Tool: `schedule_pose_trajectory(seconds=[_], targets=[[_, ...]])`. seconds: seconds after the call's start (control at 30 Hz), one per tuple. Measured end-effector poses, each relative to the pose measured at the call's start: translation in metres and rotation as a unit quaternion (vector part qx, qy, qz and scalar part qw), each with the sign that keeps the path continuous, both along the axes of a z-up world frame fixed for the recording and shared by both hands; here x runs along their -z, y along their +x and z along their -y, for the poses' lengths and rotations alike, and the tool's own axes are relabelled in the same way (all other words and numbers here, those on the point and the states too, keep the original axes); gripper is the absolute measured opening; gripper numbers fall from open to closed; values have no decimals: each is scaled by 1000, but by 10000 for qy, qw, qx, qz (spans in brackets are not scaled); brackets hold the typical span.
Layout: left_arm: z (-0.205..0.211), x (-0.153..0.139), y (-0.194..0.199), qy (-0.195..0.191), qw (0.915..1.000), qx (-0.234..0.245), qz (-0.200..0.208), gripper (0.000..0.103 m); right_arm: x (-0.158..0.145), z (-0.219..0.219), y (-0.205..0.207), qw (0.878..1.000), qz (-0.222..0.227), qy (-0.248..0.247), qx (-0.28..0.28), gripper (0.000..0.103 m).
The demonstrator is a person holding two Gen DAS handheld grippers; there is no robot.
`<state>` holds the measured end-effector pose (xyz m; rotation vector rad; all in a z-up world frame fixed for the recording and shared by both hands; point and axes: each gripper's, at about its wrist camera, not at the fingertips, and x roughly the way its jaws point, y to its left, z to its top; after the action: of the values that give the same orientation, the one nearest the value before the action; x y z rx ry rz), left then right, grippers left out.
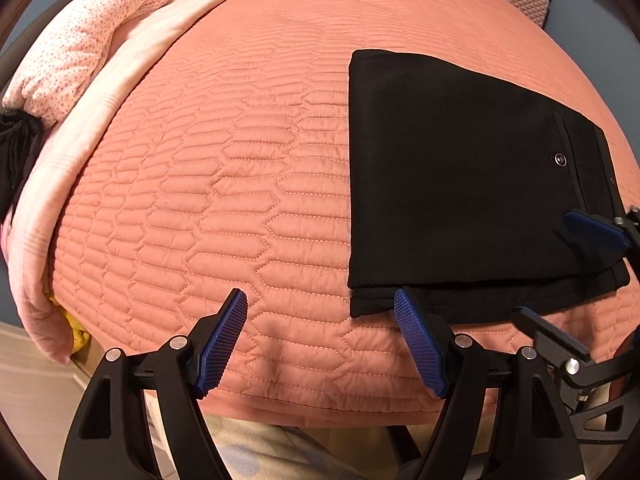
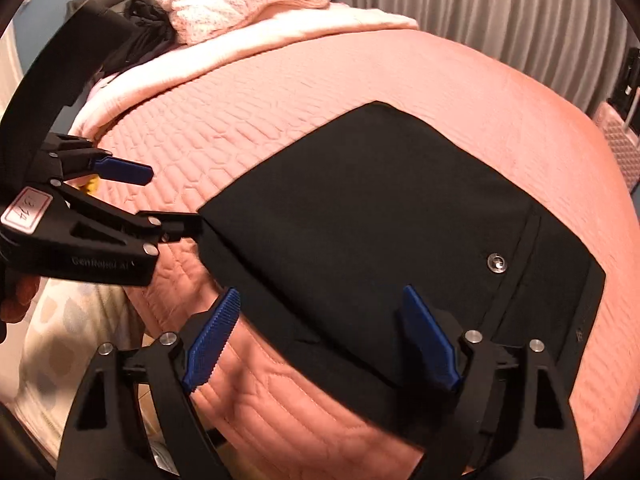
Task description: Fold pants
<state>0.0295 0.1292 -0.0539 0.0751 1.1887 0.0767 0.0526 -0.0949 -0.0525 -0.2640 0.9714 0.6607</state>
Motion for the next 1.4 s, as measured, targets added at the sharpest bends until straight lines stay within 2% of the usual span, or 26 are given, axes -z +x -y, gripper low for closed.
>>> schedule_pose_trajectory(seconds=[0.03, 0.1, 0.17, 0.27, 0.33, 0.4, 0.43, 0.5, 0.57, 0.63, 0.7, 0.77, 0.8, 0.83, 0.87, 0.9, 0.93, 1.0, 1.03, 1.1, 1.17, 1.2, 1.23, 1.27, 1.33, 1.4], targets=[[1, 0, 0, 3, 10000, 10, -5, 74, 4, 0, 4, 9999, -121, 11, 32, 45], [2, 1, 1, -12, 10000, 25, -27, 74, 5, 0, 5, 9999, -45, -6, 97, 35], [2, 1, 1, -20, 10000, 24, -44, 74, 4, 2, 8, 9996, -189, 117, 154, 21], [1, 0, 2, -8, 10000, 26, -40, 74, -3, 0, 0, 9997, -195, 142, 34, 10], [1, -1, 2, -22, 10000, 19, -50, 74, -4, -2, -8, 9995, -250, 179, -80, 9], [1, -1, 3, -43, 10000, 15, -48, 74, 11, 0, -5, 9991, -415, 103, -64, 9], [2, -2, 3, -36, 10000, 14, -57, 74, 12, 3, -4, 9987, -465, 216, 0, 9], [5, -10, 5, -49, 10000, 38, 37, 74, -7, 10, -6, 9975, -443, 520, 153, 12], [8, -22, 8, -111, 9997, 55, 212, 74, -26, 27, -10, 9933, -383, 1026, 370, 13], [12, -29, 15, -261, 9991, 84, 330, 77, -35, 54, -6, 9847, -424, 1433, 898, 13], [20, -23, 28, -413, 9984, 138, 355, 83, -22, 90, 5, 9712, -602, 1593, 1664, 13], [29, 7, 41, 16, 9998, 201, 89, 83, 14, 131, 10, 9574, -949, 1126, 2485, 10], [31, 22, 43, 179, 9996, 227, -58, 86, 21, 148, 7, 9486, -1080, 1381, 2635, 1], [27, 30, 40, 44, 9997, 200, -103, 86, 21, 161, 3, 9369, -1233, 1695, 2797, 0], [20, 29, 36, -182, 9998, 77, -61, 86, 14, 171, -1, 9283, -1242, 1799, 3006, 0], [14, 27, 33, -304, 9995, -22, -80, 86, 5, 176, -6, 9263, -1100, 1852, 3093, 1], [10, 26, 32, -379, 9992, -70, -84, 86, -1, 178, -8, 9271, -956, 1897, 3087, 9], [7, 28, 32, -419, 9990, -78, -100, 88, 7, 177, -3, 9385, -876, 1491, 2988, 8], [5, 28, 33, -441, 9989, -76, -142, 89, 17, 178, 0, 9426, -974, 1378, 2882, 2], [0, 15, 33, -389, 9991, -137, -91, 87, 6, 188, -3, 9346, -1023, 1554, 3033, 1], [-11, -12, 35, -314, 9989, -161, 302, 86, -11, 199, -5, 9267, -872, 1562, 3304, 12], [-15, -19, 38, -401, 9983, -142, 399, 86, -16, 205, -4, 9238, -808, 1695, 3338, 14], [-21, -25, 47, -723, 9963, -55, 472, 86, -18, 211, -2, 9197, -814, 1892, 3343, 24], [-24, -24, 57, -1064, 9934, 72, 426, 87, -17, 220, 5, 9131, -843, 2057, 3419, 53], [-30, -10, 81, -1852, 9820, 346, 104, 88, -13, 231, 16, 9040, -794, 2164, 3600, 82], [-34, 12, 103, -2561, 9650, 482, -303, 88, -5, 241, 30, 9008, -987, 2381, 3495, 82]])
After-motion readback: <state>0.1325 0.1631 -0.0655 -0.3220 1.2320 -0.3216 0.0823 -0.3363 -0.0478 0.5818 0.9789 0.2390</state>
